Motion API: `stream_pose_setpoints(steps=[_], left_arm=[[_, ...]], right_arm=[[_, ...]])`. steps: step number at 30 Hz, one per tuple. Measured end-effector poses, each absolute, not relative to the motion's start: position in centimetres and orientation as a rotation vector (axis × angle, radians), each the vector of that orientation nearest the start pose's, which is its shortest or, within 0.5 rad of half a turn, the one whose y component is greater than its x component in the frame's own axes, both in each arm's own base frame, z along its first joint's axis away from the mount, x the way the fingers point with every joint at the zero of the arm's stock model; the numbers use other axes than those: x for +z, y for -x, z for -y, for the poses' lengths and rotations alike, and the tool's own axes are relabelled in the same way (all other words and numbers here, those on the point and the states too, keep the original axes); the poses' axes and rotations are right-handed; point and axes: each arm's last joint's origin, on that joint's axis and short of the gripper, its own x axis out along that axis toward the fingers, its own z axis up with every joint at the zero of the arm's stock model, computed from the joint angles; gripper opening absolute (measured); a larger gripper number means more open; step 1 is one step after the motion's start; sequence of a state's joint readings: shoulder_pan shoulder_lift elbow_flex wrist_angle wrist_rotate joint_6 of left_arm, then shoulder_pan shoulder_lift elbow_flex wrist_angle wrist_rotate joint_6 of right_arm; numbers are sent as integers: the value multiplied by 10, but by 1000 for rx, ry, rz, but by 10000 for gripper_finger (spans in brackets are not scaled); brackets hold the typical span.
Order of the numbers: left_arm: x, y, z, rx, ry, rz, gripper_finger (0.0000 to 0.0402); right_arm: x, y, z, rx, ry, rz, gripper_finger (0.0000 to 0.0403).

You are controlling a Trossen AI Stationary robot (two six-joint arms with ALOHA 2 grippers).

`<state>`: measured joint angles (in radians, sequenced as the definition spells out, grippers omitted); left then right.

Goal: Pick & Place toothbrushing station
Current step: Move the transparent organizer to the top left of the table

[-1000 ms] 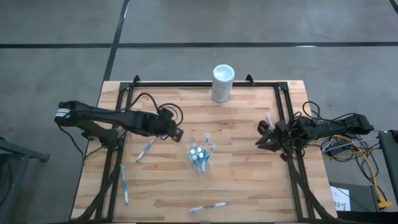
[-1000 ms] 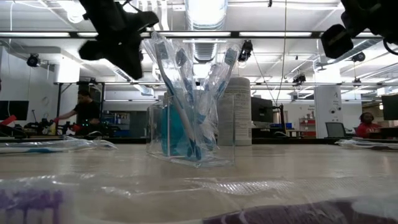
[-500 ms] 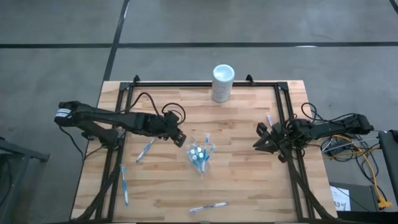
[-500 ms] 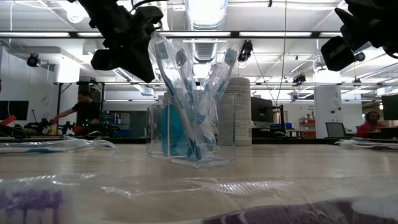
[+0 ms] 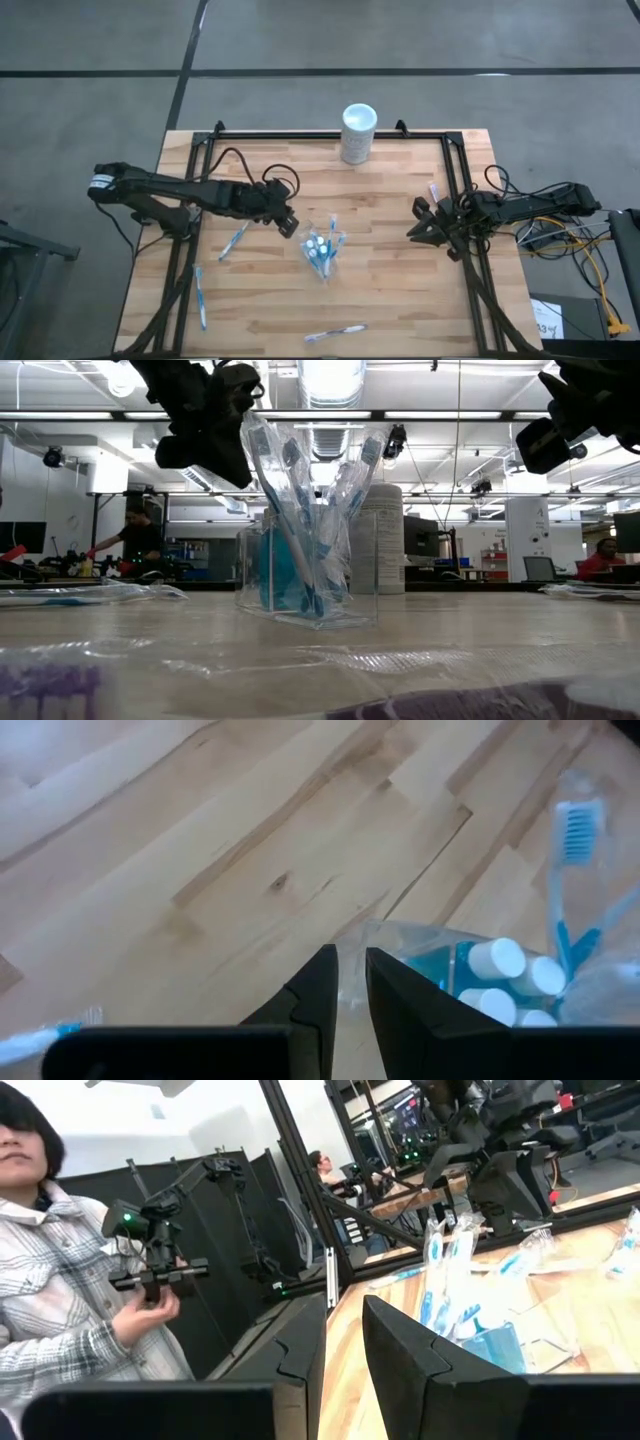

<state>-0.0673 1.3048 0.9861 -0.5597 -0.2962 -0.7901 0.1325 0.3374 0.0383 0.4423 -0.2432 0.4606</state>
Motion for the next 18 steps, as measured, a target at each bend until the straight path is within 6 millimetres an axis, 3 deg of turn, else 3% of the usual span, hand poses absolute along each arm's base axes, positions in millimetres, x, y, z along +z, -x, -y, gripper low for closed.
stream_pose_setpoints(steps=[12, 18], left_arm=[[262, -262, 10, 520, 574, -746, 60], [268, -268, 12, 346, 470, -751, 60]], right_arm=[[190, -116, -22, 401, -446, 55, 68], [190, -116, -22, 401, -446, 55, 68]])
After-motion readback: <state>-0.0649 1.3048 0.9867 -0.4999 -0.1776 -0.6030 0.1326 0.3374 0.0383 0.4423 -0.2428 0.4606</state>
